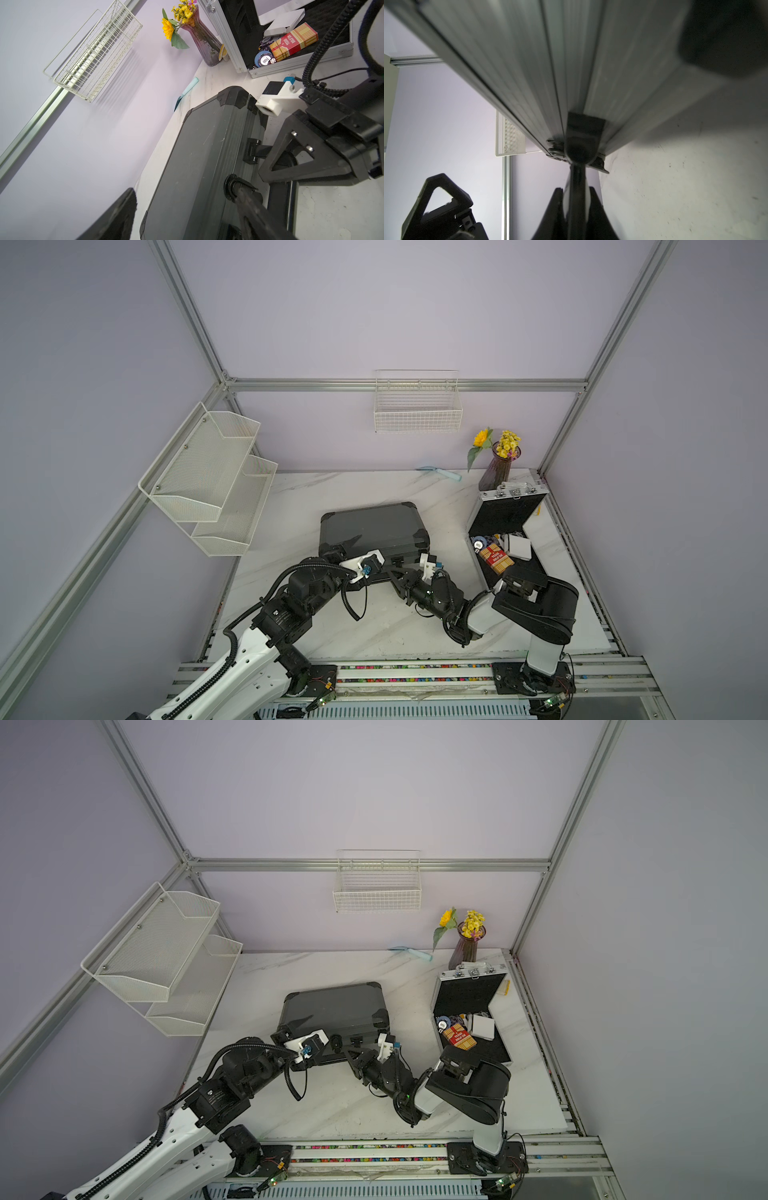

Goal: Open the poker set cases
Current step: Adjust the poker set case at the center of the board.

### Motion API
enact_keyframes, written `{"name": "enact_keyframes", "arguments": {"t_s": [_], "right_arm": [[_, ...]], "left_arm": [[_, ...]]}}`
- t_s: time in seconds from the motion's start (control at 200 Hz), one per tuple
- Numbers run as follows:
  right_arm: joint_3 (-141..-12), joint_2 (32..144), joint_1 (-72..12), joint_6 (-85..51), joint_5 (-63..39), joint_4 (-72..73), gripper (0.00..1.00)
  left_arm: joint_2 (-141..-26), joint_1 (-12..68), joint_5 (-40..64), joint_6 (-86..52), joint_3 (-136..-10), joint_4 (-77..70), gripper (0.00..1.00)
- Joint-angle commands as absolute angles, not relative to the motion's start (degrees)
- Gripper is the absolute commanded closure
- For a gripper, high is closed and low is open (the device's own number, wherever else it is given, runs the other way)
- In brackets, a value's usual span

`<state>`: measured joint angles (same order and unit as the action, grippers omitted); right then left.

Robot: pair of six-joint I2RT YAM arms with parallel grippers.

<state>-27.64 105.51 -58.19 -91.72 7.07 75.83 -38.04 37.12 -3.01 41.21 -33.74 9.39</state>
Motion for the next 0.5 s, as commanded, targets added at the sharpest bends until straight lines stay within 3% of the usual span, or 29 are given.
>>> {"name": "enact_keyframes", "arguments": {"t_s": [0.0, 0.21, 0.495], "right_arm": [[-31.46, 102.23, -58.66, -93.43, 5.56, 92.61, 1.00], [-31.97, 97.91, -58.70, -89.49, 4.70, 90.65, 1.00], [-34.41, 87.80, -58.67, -80.04, 3.87, 81.61, 1.00]], "left_arm": [[-36.39, 36.65, -4.41, 43.91, -32.44, 9.66, 0.23], [-37.24, 36.61, -5.25, 44.62, -34.26, 12.19, 0.23], [-40.90, 37.98, 6.88, 43.59, -44.22, 30.99, 0.32]]}}
